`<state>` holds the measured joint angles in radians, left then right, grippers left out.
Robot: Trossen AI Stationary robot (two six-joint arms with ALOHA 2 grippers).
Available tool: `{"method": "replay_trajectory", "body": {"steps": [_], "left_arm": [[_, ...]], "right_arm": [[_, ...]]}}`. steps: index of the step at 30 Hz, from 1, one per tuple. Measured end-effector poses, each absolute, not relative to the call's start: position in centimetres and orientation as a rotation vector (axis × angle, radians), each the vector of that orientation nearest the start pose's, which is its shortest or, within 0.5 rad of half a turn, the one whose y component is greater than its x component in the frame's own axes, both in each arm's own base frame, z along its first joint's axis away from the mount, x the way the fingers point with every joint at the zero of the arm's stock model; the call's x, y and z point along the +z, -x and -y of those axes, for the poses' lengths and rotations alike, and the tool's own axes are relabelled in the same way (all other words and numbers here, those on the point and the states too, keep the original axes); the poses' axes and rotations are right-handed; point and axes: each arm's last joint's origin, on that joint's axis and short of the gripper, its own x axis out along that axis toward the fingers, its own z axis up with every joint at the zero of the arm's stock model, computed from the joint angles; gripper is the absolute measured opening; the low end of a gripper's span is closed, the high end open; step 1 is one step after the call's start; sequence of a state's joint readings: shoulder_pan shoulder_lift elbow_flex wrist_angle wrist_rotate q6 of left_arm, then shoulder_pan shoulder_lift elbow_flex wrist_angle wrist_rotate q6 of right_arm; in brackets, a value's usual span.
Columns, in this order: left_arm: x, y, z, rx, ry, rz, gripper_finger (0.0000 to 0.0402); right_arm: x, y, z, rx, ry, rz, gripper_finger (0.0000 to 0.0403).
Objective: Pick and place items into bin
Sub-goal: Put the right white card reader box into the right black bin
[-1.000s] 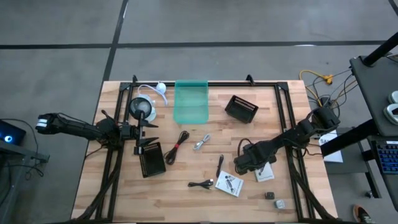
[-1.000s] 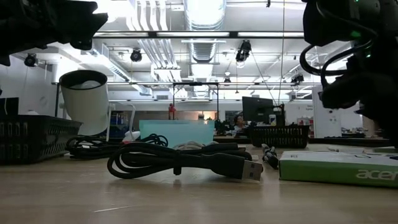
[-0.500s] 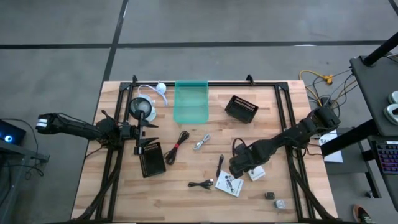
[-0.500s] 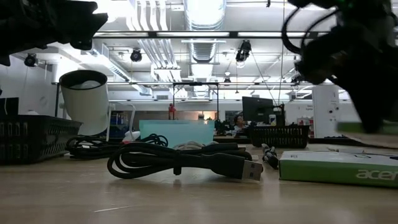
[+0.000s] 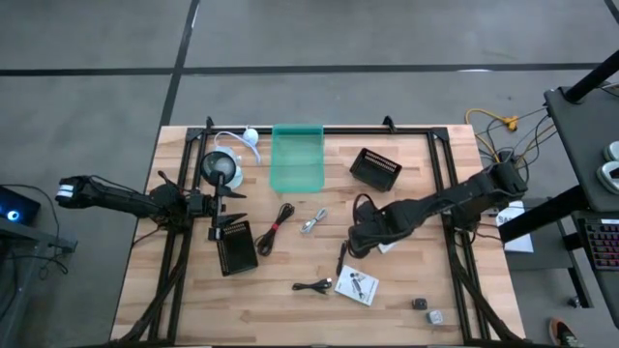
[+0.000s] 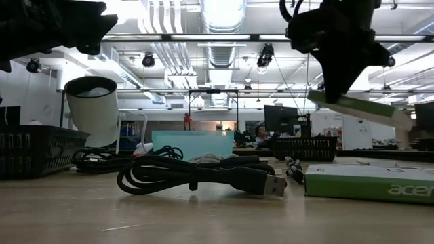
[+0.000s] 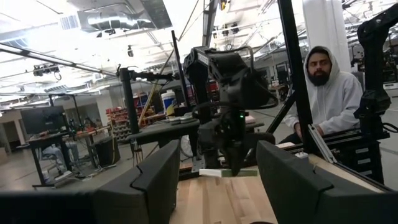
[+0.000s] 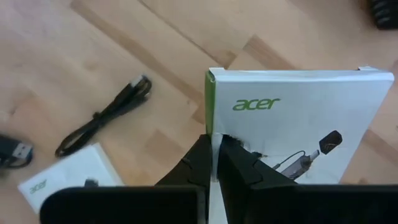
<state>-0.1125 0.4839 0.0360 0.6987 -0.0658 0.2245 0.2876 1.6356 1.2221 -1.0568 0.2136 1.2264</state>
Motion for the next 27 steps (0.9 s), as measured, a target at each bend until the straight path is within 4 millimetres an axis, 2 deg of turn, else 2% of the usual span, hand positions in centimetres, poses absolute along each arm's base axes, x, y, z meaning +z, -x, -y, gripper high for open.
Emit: {"method": "replay_trajectory", "body": {"steps": [18, 27], "left_arm": [[19.8, -12.6, 1.2, -0.019, -0.193, 0.253, 0.0196], [19.8, -12.6, 1.2, -0.019, -0.193, 0.253, 0.0196]], "right_arm": [[22.5, -28.9, -7.2, -0.777, -0.632, -1.176, 0.0009], [22.5, -29.2, -6.2, -0.756, -0.567, -1.181, 0.0008]]}}
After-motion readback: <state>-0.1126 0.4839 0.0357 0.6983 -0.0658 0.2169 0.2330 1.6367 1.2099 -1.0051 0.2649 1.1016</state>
